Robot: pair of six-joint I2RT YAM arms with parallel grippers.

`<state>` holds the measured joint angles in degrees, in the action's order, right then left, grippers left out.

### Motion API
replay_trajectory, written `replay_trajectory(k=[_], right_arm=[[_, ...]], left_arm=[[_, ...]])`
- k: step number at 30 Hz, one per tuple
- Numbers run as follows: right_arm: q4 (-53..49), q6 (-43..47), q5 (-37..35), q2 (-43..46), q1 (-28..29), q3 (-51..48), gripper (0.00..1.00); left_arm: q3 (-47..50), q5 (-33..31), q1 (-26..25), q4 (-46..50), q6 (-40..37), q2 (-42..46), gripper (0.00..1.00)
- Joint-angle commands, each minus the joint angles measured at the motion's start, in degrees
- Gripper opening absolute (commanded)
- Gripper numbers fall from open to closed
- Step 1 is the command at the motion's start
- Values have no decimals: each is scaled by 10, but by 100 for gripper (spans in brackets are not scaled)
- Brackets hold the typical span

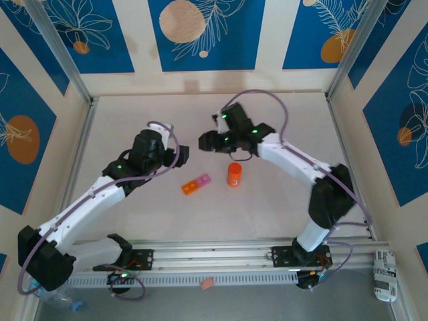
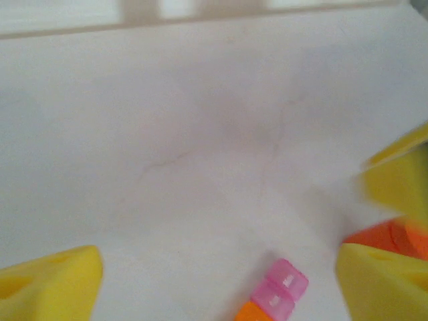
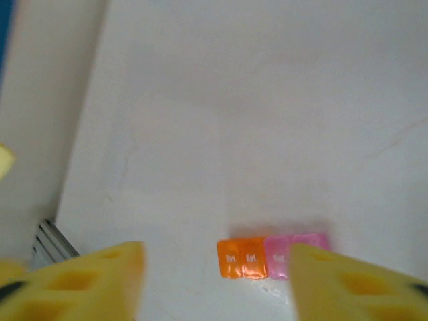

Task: Sort the pills into containers

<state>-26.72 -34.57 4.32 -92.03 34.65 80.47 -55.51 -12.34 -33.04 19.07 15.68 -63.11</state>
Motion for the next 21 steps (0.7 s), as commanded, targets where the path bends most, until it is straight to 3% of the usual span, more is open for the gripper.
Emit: replay_trajectory(k=[1,4,8,13,16,21], right_arm=[[-34,22,-31,83,-50,-23,100],[-52,38,-45,148,-114,-45,100],[-59,42,-127,228,-202,-93,100],[25,8,-197,297,-310,-227,100],[101,42,-226,314,-326,-313,100],[224,110,-275,305,-322,-422,100]], left_arm=[[15,-95,16,-34,-58,53,100],[64,-139,37,-95,-103,102,100],[166,-157,77,-210,-164,163,100],[307,-152,121,-354,-178,198,100],[360,-138,145,-428,-181,164,100],[397,-118,171,-577,-202,27,100]])
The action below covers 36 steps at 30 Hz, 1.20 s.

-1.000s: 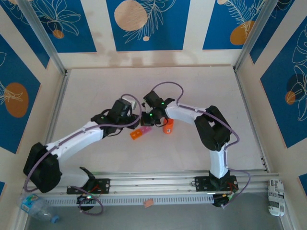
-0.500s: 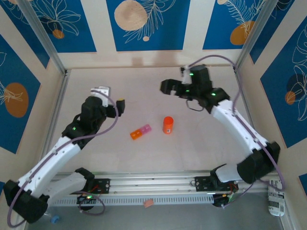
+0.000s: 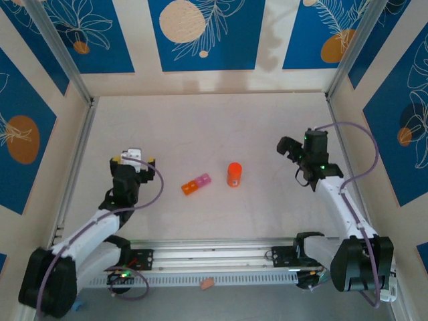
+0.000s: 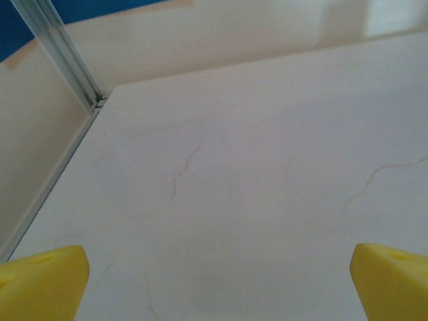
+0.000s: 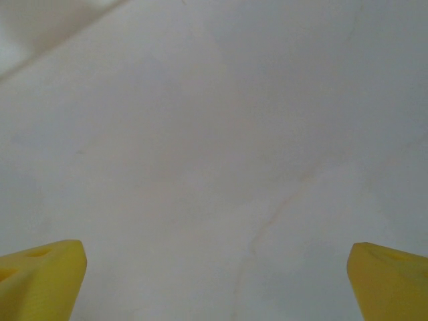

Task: Sort the pills into containers

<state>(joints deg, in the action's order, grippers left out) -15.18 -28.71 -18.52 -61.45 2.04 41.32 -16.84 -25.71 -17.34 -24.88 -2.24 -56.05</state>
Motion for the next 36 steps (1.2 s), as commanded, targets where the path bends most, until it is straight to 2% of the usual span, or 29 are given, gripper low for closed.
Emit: replay_trajectory(k=[1,5,8,12,15,18,19,21,22,24,25,28,36], right_arm=[[142,68,-67,-6,9,-54,100],[278,125,-108,-37,18,-122,100],[373,143,-89,-68,16,-155,100],[548,170,-69,-137,23,-207,100],[579,211,-44,-165,31,-201,100],[684,215,-21,-228,21,-219,100],[663,220,1,-238,19,-214,100],[695,221,-14,-276,23,-200,100],[631,209,0,-259,13,-186,100],[646,198,36,-261,-11,-190,100],[623,199,18,-256,-2,-183,100],[637,206,-4,-256,9,-188,100],[634,204,8,-258,4,-185,100]], left_arm=[[12,20,19,-161,-24,-76,100],[12,63,44,-245,-20,-184,100],[-4,97,59,-264,-40,-224,100],[-6,174,109,-311,-16,-279,100],[-7,223,123,-355,-17,-332,100],[-37,229,123,-304,-19,-335,100],[-40,233,124,-301,-20,-336,100],[-46,232,126,-289,-17,-337,100],[-49,233,126,-282,-15,-336,100],[-54,236,130,-276,-12,-339,100],[-58,245,136,-263,-6,-338,100],[-58,245,138,-266,-6,-339,100],[-58,246,137,-267,-6,-338,100]])
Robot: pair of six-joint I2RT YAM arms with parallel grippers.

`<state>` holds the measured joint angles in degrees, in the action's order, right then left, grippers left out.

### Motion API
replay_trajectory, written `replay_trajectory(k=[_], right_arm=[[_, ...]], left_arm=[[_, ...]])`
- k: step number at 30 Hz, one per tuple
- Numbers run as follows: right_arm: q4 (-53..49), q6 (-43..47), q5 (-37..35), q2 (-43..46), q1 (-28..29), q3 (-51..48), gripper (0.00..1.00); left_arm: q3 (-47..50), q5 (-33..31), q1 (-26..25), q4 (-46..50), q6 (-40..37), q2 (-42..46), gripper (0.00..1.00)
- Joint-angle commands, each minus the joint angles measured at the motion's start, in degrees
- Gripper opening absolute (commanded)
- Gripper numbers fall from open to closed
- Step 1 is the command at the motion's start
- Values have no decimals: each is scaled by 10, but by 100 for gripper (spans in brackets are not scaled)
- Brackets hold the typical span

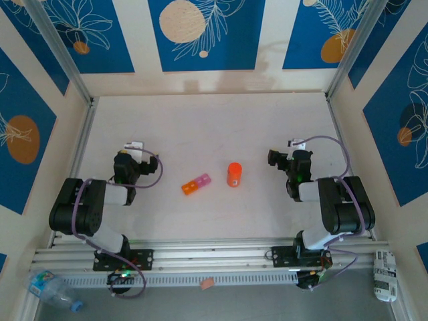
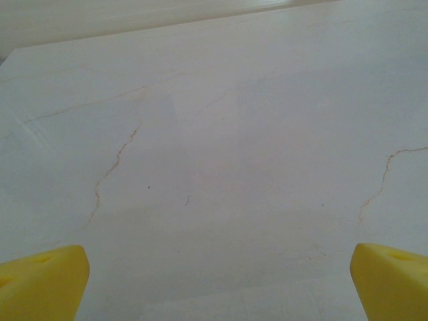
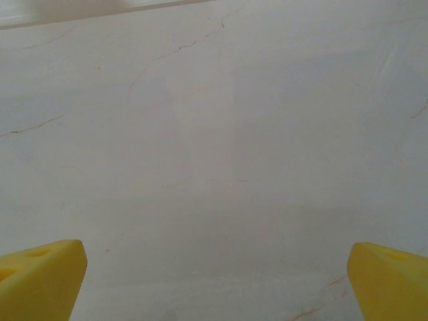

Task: Sort the pills into containers

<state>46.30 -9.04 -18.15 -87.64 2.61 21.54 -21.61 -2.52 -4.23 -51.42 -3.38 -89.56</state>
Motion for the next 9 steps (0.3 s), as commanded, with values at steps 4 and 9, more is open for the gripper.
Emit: replay_trajectory(k=[4,9], right_arm=[[8,5,30,3,-11,17,100],[12,16,55,5,-11,15,100]], left_arm=[[-12,14,7,1,6,-5,100],[-2,14,7,-12,5,0,100]])
